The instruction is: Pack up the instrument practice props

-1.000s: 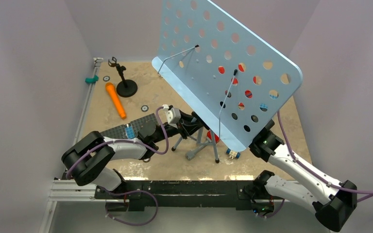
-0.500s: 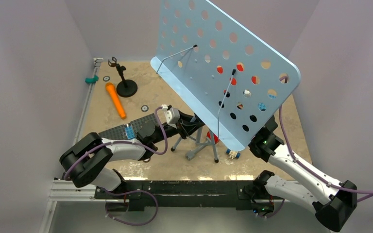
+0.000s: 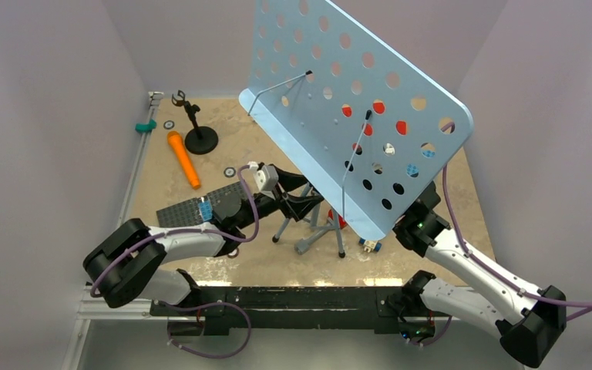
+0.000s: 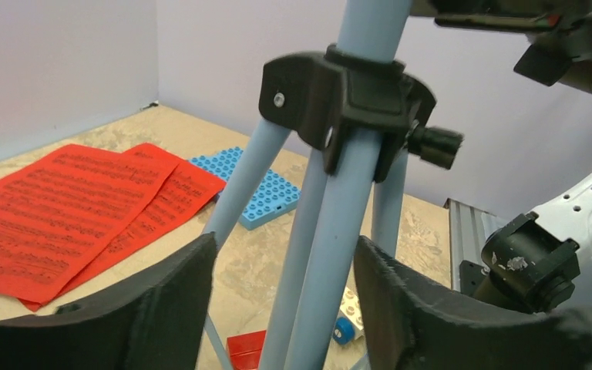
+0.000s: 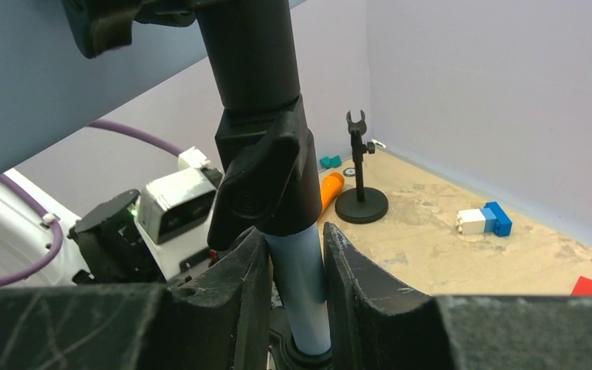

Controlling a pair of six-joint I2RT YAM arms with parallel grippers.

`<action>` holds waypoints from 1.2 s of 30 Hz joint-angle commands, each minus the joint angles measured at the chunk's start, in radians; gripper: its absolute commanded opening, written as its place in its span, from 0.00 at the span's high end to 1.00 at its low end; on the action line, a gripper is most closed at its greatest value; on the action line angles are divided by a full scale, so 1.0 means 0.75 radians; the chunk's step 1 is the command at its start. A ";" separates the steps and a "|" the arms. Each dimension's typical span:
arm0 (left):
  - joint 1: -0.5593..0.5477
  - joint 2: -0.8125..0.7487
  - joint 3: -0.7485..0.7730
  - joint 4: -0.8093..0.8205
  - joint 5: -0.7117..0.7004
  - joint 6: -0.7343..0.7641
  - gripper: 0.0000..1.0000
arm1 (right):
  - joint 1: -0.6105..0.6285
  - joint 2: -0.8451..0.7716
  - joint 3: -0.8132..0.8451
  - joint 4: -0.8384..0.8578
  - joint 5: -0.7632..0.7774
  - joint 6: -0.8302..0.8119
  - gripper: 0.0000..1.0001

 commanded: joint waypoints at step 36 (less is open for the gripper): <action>-0.007 0.177 0.316 0.033 0.499 -0.266 0.14 | -0.021 -0.128 -0.035 -0.267 -0.257 -0.026 1.00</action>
